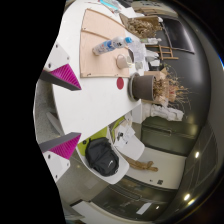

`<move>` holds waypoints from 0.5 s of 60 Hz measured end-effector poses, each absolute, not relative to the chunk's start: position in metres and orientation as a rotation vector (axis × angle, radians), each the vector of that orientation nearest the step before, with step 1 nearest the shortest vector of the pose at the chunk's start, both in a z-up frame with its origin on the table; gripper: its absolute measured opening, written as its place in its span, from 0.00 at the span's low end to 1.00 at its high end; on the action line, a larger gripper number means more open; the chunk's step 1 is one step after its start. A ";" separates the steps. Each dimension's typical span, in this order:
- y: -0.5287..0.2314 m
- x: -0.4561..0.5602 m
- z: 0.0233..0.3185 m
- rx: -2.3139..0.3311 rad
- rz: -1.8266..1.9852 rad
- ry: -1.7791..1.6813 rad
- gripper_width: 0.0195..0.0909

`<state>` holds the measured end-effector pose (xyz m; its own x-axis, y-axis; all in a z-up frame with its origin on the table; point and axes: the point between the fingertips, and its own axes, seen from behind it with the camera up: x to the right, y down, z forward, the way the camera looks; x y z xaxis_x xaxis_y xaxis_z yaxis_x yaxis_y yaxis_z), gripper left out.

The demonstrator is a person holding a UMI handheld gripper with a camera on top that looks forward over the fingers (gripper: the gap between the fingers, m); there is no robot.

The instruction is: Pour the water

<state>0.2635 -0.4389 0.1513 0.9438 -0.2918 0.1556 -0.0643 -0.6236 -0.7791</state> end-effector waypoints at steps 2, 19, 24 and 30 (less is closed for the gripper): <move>-0.438 0.256 0.150 -2.233 -0.325 0.239 0.93; -0.399 0.111 0.119 -2.182 -0.179 0.130 0.93; -0.376 0.067 0.111 -2.151 -0.117 0.089 0.94; -0.338 0.026 0.102 -2.101 -0.069 0.047 0.93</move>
